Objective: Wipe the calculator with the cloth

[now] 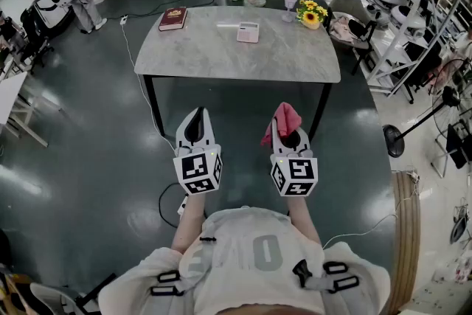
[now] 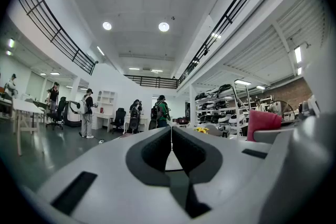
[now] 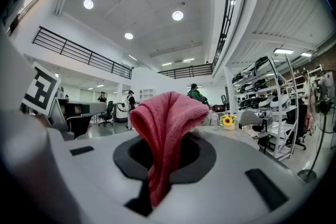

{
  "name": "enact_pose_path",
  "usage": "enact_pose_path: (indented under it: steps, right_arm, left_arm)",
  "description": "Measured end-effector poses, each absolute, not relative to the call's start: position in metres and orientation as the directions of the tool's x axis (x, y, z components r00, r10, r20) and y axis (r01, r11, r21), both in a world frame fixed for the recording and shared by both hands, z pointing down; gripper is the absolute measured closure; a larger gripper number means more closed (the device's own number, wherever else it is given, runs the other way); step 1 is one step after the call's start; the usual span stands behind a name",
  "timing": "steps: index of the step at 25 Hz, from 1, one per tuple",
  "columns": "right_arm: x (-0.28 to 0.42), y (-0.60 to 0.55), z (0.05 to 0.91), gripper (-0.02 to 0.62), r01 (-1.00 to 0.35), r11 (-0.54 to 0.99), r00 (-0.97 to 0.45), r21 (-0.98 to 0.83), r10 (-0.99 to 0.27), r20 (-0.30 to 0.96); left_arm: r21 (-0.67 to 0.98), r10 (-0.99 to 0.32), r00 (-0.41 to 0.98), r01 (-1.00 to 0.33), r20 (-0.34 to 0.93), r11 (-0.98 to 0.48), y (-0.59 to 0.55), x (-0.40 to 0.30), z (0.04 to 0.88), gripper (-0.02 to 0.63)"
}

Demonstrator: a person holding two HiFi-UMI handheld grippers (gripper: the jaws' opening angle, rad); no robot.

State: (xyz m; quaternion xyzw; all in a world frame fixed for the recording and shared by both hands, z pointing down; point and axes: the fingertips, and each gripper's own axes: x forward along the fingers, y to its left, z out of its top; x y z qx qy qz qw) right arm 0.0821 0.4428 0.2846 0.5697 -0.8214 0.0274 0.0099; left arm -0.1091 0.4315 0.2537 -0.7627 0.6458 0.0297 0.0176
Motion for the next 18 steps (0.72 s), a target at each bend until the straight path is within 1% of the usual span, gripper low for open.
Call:
enact_pose_path:
  steps: [10, 15, 18]
  right_arm:
    - [0.08, 0.438, 0.285, 0.543, -0.927, 0.375, -0.375, -0.019, -0.925, 0.056]
    - [0.087, 0.431, 0.29, 0.541, -0.941, 0.338, -0.335, 0.03, -0.939, 0.07]
    - [0.086, 0.428, 0.296, 0.541, -0.94, 0.341, -0.338, 0.023, -0.937, 0.086]
  left_arm:
    - [-0.018, -0.984, 0.162, -0.987, -0.073, -0.161, 0.421, -0.102, 0.24, 0.584]
    - [-0.032, -0.986, 0.156, -0.987, -0.06, -0.155, 0.414, -0.101, 0.241, 0.584]
    - [-0.032, -0.987, 0.153, -0.988, -0.043, -0.152, 0.411, -0.102, 0.246, 0.584]
